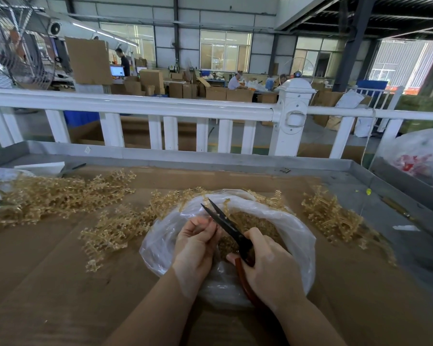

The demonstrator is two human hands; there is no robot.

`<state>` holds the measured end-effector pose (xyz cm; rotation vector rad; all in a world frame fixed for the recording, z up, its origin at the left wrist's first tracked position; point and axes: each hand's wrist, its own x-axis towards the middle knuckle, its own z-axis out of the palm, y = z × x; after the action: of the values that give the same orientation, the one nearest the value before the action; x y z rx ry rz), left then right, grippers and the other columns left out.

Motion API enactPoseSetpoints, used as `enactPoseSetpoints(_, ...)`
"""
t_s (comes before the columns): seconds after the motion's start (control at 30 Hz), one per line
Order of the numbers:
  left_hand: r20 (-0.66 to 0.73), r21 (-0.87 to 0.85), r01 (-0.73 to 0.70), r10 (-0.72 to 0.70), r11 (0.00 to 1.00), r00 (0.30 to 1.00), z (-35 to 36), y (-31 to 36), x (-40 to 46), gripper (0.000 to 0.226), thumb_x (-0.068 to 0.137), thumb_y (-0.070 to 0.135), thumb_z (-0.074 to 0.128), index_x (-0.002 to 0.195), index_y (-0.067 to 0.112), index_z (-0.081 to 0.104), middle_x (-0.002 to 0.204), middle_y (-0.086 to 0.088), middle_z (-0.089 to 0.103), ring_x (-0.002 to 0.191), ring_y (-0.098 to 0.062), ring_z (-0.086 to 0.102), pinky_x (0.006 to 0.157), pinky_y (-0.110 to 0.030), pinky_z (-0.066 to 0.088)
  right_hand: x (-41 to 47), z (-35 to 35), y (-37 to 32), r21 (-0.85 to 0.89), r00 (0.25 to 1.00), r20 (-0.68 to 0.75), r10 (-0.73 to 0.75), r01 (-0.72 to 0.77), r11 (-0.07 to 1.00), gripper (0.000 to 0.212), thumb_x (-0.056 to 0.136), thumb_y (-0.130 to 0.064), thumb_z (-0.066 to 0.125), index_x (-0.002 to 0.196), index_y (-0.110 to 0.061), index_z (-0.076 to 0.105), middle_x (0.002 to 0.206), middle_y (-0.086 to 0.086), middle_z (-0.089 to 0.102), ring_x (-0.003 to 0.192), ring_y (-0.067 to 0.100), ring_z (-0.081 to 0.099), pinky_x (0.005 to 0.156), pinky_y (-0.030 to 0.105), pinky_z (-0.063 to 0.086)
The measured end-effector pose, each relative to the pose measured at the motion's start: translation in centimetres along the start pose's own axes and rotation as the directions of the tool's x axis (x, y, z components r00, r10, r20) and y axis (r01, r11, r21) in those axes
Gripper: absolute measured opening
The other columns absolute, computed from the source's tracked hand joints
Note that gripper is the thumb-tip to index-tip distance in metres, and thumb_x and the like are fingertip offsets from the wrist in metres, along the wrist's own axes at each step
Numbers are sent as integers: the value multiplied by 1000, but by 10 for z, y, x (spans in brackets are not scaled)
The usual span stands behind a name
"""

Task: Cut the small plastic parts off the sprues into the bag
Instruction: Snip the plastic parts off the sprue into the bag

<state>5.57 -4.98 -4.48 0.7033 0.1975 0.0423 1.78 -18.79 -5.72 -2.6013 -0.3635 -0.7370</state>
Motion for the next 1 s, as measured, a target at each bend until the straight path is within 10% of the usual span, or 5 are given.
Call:
enactPoseSetpoints(0.6,-64,-2,7,-7,1000,998,2,1,-2,23,89,-12,48,89,3,66,73,-8,72,61,-12,69,55,-21,56,-2,-4,-2,6,1000,12,-6,6,1000,38,83,-55,58,105,-25,56,89,-8,62,85,11,60,71,26,53)
enactPoseSetpoints(1.0,-53,-23,67,-68,998,996,2,2,-1,32,87,-10,53,65,11,45,73,-10,65,72,-19,65,66,-25,57,-1,-5,-3,-30,1000,7,0,0,1000,42,83,-51,62,111,-20,58,90,-3,63,85,16,61,71,29,52)
